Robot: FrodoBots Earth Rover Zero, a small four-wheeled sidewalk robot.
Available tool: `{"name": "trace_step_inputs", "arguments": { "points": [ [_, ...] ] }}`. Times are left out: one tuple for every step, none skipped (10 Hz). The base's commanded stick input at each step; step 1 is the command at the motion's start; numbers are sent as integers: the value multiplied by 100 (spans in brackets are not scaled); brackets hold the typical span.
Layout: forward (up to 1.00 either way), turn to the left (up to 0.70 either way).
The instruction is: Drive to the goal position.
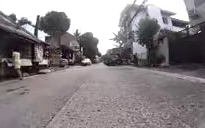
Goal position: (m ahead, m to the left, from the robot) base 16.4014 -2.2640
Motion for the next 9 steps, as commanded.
{"name": "trace_step_inputs", "arguments": {
  "points": [
    [70,0],
    [70,0],
    [70,7],
    [70,21],
    [70,6],
    [70,0],
    [70,0],
    [70,0],
    [70,0]
  ]
}}
